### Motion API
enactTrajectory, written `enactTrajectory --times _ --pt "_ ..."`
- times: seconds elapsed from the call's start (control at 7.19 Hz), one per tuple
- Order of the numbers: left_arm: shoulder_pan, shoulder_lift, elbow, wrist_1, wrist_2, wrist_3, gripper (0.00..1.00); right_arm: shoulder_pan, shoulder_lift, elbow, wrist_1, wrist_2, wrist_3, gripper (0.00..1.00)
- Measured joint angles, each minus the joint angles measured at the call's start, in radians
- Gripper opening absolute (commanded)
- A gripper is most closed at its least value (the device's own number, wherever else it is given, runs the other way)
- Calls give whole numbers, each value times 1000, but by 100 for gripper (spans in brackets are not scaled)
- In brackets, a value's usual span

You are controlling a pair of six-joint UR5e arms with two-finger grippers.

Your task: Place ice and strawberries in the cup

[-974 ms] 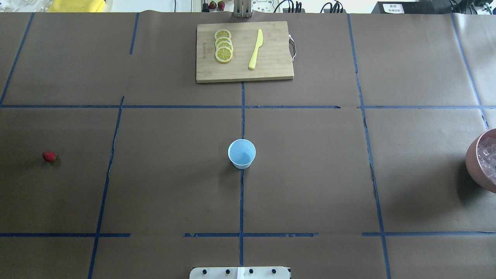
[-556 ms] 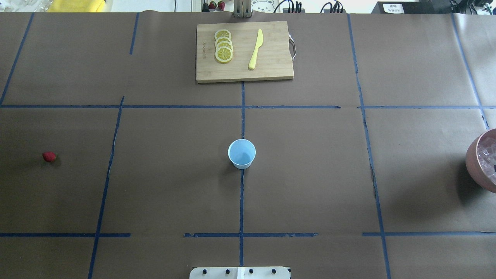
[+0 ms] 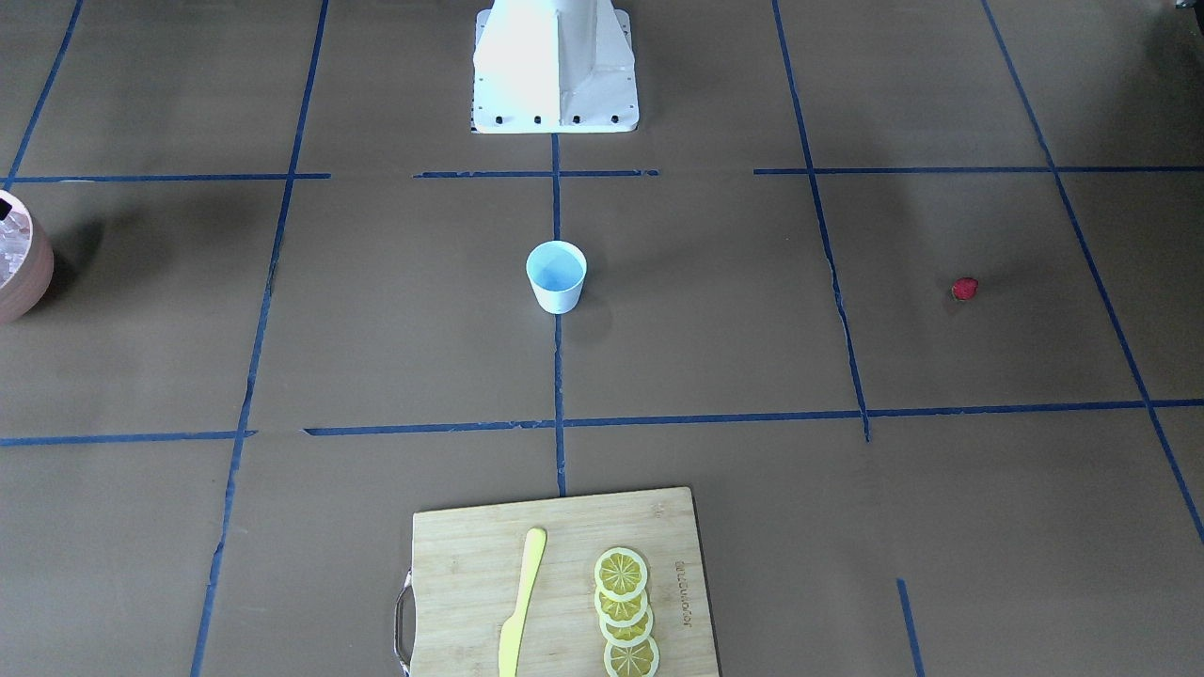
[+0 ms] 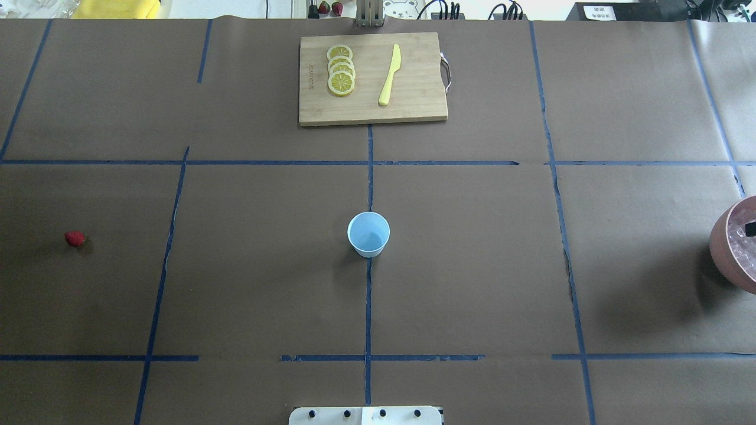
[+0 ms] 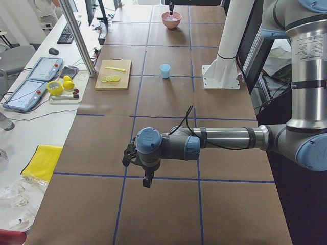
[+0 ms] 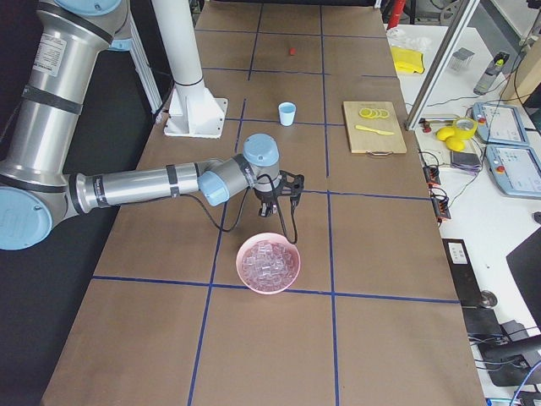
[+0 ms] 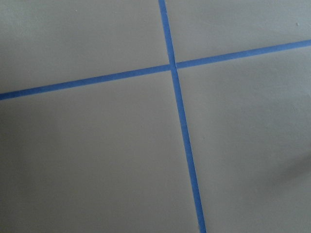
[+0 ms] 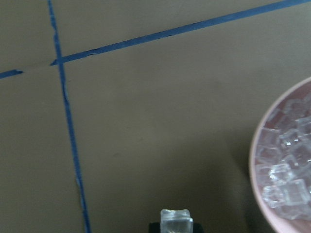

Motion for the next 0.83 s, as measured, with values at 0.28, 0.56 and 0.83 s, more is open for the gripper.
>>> enactTrajectory --times 0.28,0.56,0.83 --pt "1 11 -21 -3 -10 1 100 -173 161 36 0 -7 295 0" --pt "2 19 -31 -1 -44 1 100 -364 395 -2 -13 -71 610 0" --pt "3 45 -65 5 -65 -1 100 -490 679 -130 -128 -181 783 0"
